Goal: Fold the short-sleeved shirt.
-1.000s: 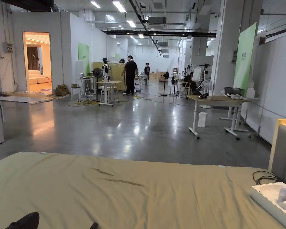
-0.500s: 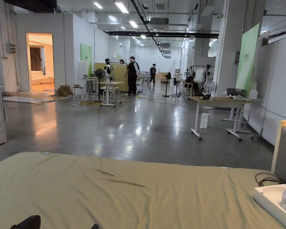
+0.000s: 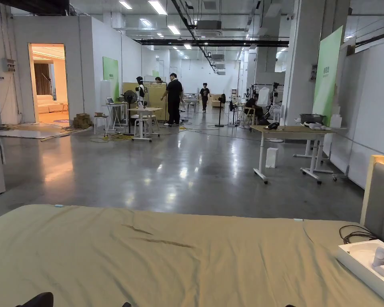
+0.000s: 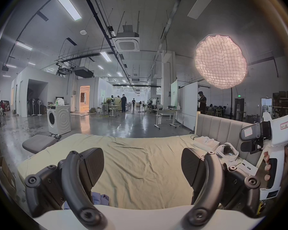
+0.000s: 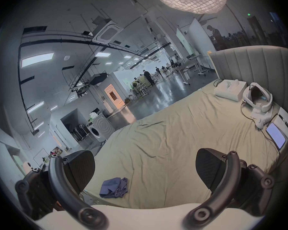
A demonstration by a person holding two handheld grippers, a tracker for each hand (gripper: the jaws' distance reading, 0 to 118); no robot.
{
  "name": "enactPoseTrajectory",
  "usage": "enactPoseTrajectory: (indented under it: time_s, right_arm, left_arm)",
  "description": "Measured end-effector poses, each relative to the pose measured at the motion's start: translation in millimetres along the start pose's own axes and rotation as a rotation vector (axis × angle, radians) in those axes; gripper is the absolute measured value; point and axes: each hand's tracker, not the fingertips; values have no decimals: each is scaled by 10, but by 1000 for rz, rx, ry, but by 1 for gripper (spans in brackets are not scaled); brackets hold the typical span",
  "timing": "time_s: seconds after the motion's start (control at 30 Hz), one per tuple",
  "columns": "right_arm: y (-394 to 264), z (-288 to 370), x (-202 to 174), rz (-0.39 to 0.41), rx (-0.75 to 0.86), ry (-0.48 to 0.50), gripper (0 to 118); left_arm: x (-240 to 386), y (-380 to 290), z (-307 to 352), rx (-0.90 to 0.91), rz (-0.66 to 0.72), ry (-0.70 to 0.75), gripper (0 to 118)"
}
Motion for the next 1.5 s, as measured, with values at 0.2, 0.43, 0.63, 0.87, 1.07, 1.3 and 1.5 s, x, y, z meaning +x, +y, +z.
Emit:
enactPoseTrajectory:
  time_s: [0.2,0.43,0.63,0.87,1.07,1.3,1.5]
  right_arm:
    - [-48,-49,-62,47,-3,-120,118]
    - [-55,-134,70,6,-79,-157,118]
    - [-81,-112,88,5,-43,-176,118]
    - [-94,-63,82,39,-12,-234,118]
    - [-77,69,26,87,73,-133,118]
    - [-135,252,-87,267,281,-93,118]
    - [-91,291,-154,279,254,-133,118]
  left_arm:
    - [23,18,13,5,-18,-12,99]
    - [1,9,29,10,-23,15,99]
    - [-6,11,30,13,-18,15,99]
    - [25,29,31,17,-22,-3,99]
    - [27,54,56,22,1,-19,99]
    - [30,125,120,55,-3,-20,99]
    - [5,150,158,74,15,-24,99]
